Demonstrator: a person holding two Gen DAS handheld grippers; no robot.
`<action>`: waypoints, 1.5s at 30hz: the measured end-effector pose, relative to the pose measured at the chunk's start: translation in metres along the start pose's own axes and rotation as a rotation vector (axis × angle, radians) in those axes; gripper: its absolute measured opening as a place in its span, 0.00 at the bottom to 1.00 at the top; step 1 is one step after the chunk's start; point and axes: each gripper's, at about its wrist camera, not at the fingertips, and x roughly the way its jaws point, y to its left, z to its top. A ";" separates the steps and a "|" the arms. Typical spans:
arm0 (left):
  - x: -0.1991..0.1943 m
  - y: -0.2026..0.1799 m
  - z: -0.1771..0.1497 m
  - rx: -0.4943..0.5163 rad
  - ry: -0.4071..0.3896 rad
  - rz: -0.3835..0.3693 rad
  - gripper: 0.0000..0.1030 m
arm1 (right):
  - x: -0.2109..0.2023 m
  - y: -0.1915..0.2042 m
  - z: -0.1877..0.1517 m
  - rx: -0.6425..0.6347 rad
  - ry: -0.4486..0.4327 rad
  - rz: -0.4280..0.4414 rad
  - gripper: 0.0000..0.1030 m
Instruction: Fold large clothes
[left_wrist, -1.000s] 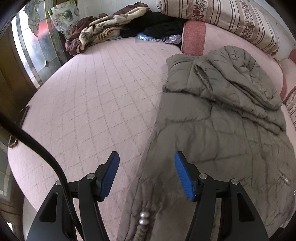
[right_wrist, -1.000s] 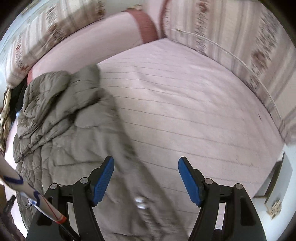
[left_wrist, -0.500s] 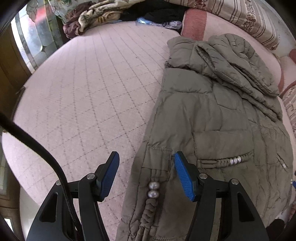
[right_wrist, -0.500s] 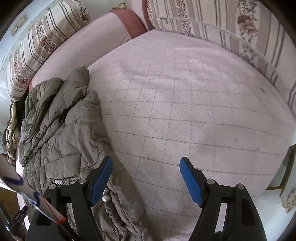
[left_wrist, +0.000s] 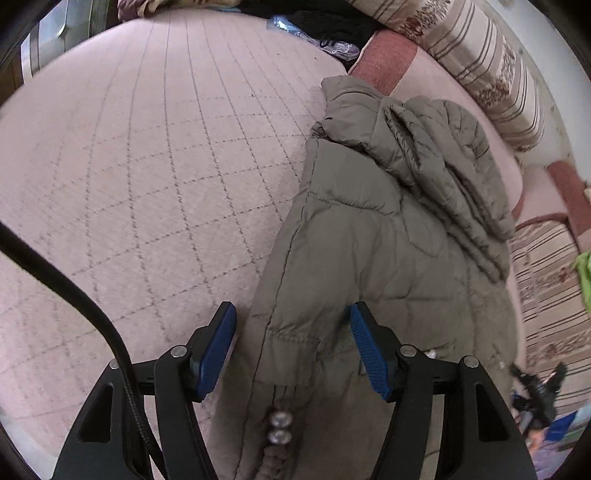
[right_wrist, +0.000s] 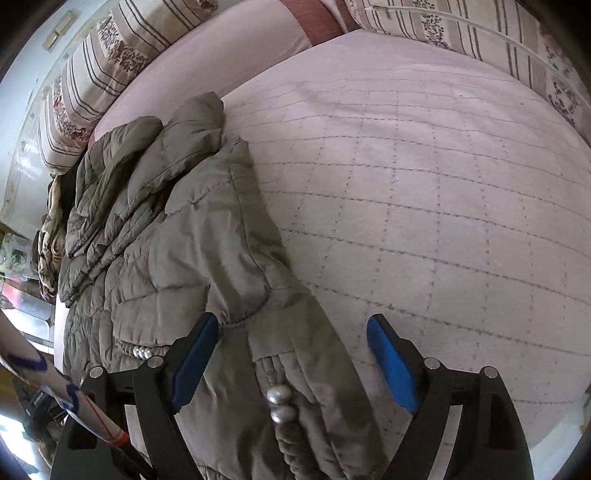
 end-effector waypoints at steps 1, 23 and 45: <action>0.000 0.000 0.000 -0.003 0.001 -0.008 0.62 | 0.001 0.001 0.001 -0.001 -0.001 0.000 0.85; -0.016 0.006 -0.042 0.007 0.104 -0.207 0.67 | -0.004 0.001 -0.028 -0.052 0.151 0.245 0.87; -0.022 0.018 -0.075 -0.043 0.134 -0.328 0.67 | -0.013 -0.004 -0.088 0.044 0.196 0.455 0.86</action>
